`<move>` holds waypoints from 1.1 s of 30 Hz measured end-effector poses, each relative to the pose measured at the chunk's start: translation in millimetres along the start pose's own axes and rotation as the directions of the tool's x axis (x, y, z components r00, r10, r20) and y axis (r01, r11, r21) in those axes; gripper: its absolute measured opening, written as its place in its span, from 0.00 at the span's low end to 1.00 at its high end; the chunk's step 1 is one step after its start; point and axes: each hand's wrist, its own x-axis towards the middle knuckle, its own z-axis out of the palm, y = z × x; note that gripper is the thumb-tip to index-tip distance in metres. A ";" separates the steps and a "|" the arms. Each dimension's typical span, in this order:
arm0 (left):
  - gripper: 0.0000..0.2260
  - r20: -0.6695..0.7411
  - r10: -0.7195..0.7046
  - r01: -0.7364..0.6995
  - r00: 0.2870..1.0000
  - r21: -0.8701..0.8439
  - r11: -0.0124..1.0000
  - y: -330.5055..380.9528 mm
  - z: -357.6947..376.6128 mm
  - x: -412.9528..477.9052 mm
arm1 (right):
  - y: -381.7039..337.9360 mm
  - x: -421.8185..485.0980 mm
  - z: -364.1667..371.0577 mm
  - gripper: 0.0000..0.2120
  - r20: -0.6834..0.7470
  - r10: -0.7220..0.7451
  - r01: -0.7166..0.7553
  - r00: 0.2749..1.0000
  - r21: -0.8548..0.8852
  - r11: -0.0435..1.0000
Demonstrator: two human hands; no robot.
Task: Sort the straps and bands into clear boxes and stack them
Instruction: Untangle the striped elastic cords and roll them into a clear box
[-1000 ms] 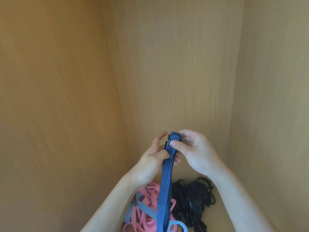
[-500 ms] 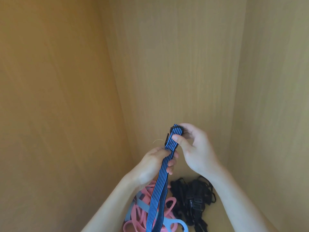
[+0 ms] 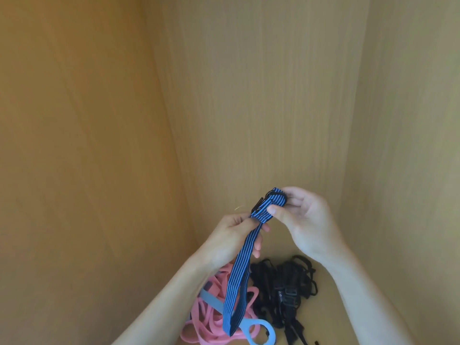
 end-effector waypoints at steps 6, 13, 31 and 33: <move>0.06 0.044 -0.054 0.060 0.998 -0.133 0.989 -1.4 6.5 7.3 | 10.6 -13.3 13.5 0.13 -0.064 -0.297 0.247 0.953 -0.405 0.880; 0.29 0.239 0.032 0.062 0.970 -0.375 0.925 -1.3 -10.7 -4.5 | 19.2 -15.6 18.6 0.16 0.123 -0.587 0.542 0.800 -0.567 0.620; 0.29 0.317 0.050 0.092 0.947 -0.419 0.903 5.7 -28.3 3.1 | 8.2 -25.5 14.3 0.17 0.240 -0.271 0.344 0.932 -0.351 0.871; 0.33 0.336 0.033 0.112 0.941 -0.403 0.908 3.7 -26.8 3.2 | 3.6 -24.1 12.1 0.12 0.129 -0.256 0.281 0.958 -0.245 0.928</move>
